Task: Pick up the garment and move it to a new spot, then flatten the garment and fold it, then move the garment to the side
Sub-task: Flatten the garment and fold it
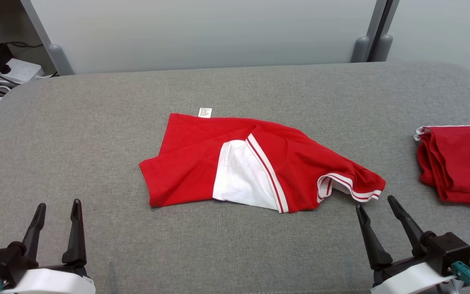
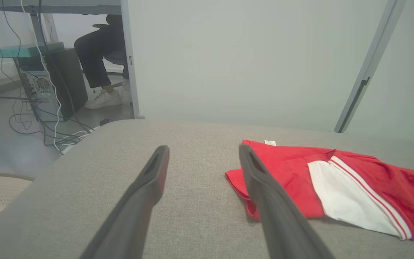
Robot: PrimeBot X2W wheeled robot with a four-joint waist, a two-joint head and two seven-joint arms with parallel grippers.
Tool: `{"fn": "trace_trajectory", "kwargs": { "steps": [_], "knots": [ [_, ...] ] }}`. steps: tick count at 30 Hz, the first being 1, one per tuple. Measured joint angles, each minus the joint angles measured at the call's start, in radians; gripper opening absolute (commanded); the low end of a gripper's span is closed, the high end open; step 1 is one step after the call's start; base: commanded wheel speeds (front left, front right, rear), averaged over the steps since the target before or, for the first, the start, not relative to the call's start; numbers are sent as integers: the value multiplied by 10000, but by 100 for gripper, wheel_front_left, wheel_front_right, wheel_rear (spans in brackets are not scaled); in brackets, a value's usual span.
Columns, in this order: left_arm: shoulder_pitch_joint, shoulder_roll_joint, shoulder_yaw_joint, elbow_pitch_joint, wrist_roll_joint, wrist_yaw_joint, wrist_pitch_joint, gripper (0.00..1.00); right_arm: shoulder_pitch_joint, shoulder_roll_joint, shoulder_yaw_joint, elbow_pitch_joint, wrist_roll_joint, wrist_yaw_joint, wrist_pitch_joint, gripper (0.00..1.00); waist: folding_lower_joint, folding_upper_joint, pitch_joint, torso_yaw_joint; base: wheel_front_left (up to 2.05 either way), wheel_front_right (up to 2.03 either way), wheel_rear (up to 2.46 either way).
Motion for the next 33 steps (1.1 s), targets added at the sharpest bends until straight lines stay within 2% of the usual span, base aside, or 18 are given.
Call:
{"fn": "trace_trajectory", "kwargs": {
  "steps": [11,16,25,30,33],
  "knots": [
    [-5,-148,96,58,109,-98,0,100,168,73,234,-136,0,0,121,100,0,0,-56,126,0,0,0],
    [-128,-291,-104,-13,205,-107,17,100,-440,-234,1114,148,4,0,337,100,0,0,217,309,0,0,0],
    [-1069,-627,-650,-21,382,-328,58,100,-3186,-963,3939,2385,546,0,869,100,0,0,656,1140,0,0,0],
    [-1437,-922,-899,171,477,-497,56,100,-4452,-999,5321,3940,1011,0,924,100,-1,0,868,1794,0,0,0],
    [-1584,-1085,-988,318,483,-585,50,100,-5071,-922,5791,4888,1206,0,819,100,-1,0,981,2214,0,0,0]
  ]
}}
